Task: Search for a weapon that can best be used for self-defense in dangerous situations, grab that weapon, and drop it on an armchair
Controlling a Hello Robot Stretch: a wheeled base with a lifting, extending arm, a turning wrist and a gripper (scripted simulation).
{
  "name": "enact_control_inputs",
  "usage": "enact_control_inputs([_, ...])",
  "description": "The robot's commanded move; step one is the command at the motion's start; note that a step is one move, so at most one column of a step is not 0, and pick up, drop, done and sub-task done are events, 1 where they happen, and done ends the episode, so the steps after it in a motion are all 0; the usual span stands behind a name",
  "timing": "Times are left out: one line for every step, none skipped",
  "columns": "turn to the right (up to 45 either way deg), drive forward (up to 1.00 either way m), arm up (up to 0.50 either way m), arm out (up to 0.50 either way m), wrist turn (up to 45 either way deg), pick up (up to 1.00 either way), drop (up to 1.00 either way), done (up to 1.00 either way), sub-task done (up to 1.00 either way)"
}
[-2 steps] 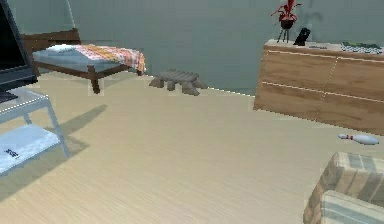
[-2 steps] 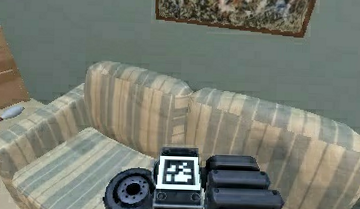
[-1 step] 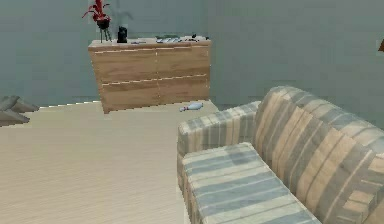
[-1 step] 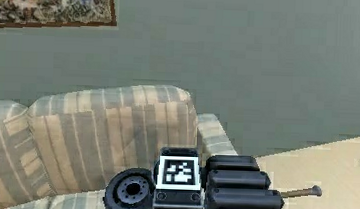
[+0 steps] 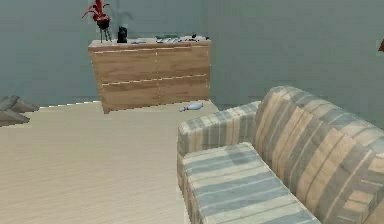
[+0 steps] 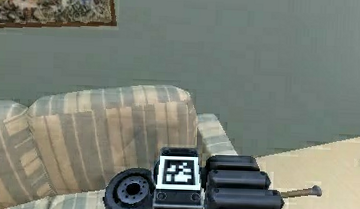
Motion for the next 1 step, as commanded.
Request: enact_control_inputs([45.0,0.0,0.0,0.0,0.0,0.0,0.0,0.0,0.0])
